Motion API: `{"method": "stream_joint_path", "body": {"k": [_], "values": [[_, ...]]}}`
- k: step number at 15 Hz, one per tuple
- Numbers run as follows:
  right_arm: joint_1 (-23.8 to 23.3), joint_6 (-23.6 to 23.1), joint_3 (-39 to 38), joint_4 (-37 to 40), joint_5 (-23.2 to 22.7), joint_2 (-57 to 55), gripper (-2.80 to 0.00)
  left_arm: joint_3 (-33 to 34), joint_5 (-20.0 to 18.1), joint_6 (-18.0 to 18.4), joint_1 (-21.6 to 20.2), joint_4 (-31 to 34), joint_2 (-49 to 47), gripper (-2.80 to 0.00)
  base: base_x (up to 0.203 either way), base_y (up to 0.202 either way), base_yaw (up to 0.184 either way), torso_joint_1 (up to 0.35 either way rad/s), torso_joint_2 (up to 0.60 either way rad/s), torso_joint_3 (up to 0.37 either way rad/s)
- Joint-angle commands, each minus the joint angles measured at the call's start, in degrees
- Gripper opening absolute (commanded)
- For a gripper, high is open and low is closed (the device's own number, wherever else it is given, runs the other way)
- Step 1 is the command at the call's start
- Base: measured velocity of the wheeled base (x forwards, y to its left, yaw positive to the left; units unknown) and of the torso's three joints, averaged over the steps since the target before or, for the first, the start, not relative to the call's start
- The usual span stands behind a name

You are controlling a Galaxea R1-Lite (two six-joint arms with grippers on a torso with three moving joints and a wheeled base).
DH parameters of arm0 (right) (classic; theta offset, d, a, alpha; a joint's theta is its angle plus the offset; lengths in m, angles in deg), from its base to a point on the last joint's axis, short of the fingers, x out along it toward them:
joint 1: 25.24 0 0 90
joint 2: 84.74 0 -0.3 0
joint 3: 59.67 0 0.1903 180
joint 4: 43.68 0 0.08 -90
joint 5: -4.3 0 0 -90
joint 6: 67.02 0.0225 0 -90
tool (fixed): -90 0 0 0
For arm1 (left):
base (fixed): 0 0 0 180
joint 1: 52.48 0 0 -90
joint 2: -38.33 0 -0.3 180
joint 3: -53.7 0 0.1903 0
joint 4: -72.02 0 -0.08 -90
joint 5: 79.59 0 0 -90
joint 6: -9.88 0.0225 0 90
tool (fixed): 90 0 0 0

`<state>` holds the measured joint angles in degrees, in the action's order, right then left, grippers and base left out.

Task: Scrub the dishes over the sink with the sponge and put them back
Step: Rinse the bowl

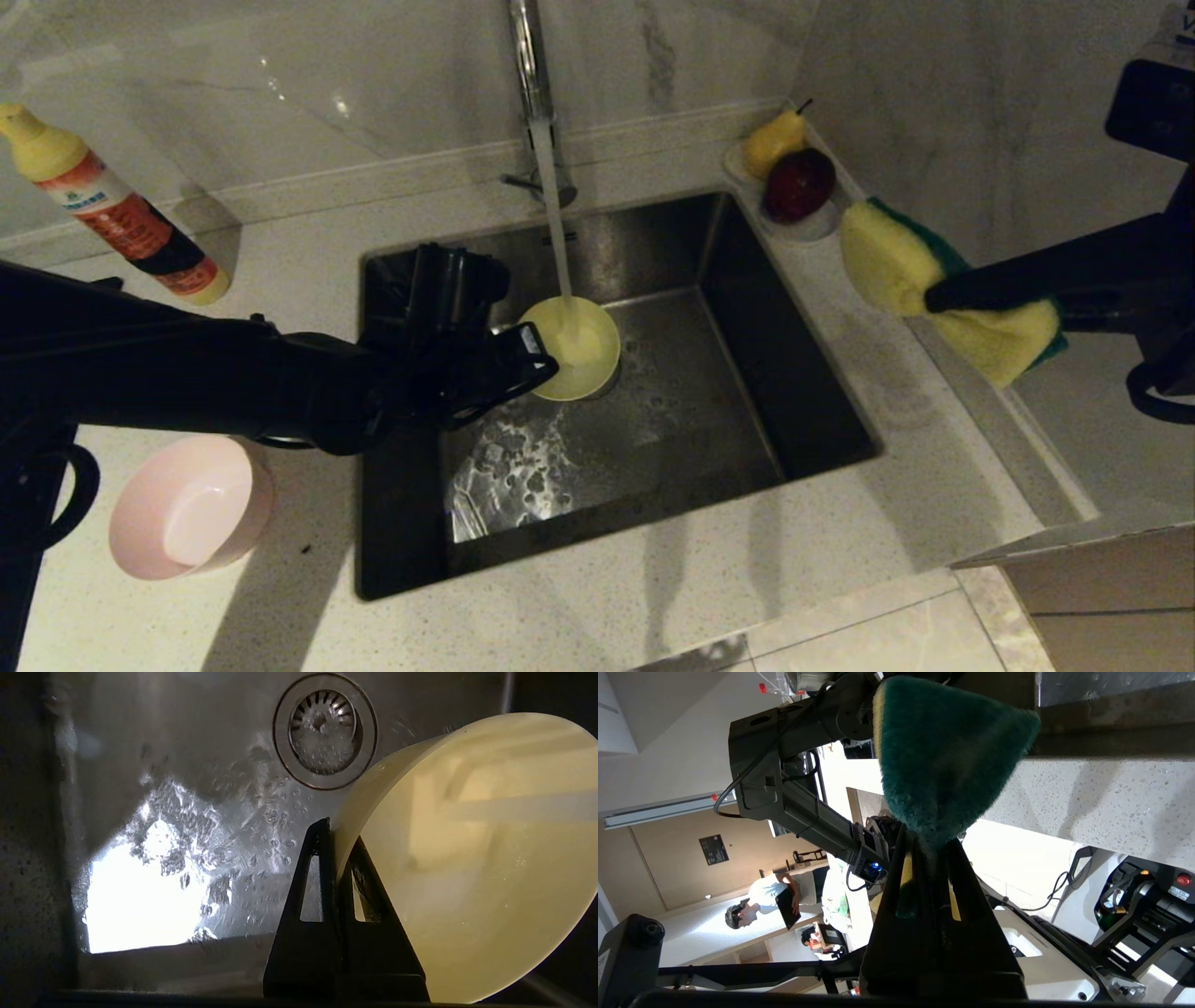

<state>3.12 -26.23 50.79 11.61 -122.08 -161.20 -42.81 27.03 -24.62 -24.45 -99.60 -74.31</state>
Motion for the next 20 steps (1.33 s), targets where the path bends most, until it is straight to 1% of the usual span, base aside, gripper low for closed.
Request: {"method": "stream_joint_path", "body": {"k": [1,5,8,10,11,18,20], "values": [[0.1,0.26,-0.43,0.12,-0.19,-0.09,-2.8,0.41,0.09,-0.29,0.01,0.32,0.07,-2.8,0.0,0.0,0.0,0.0,0.0,0.0],[0.12,0.26,-0.61,0.16,-0.36,-0.45,-2.8,3.09,0.13,-0.39,0.01,2.91,2.93,-2.8,0.0,0.0,0.0,0.0,0.0,0.0],[0.12,0.26,-1.22,0.16,-0.36,-0.62,-2.8,6.45,-0.15,-0.31,0.1,3.61,6.04,-2.8,0.0,0.0,0.0,0.0,0.0,0.0],[0.12,0.26,-1.23,0.15,-0.36,-0.43,-2.8,6.96,-3.17,-0.39,0.1,4.59,7.27,-2.8,0.0,0.0,0.0,0.0,0.0,0.0],[0.12,0.33,-1.31,0.15,-0.36,-0.19,-2.8,6.8,-3.87,-0.46,0.1,4.72,7.19,-2.8,0.0,0.0,0.0,0.0,0.0,0.0],[0.1,0.32,-1.38,0.13,-0.27,-0.2,-2.8,1.66,-3.87,-0.86,0.45,4.47,1.7,-2.8,0.0,0.0,0.0,0.0,0.0,0.0],[0.03,0.26,-1.22,0.07,-0.27,-0.4,-2.8,0.11,-3.87,-1.53,0.45,4.87,0.59,-2.8,0.0,0.0,0.0,0.0,0.0,0.0]]}}
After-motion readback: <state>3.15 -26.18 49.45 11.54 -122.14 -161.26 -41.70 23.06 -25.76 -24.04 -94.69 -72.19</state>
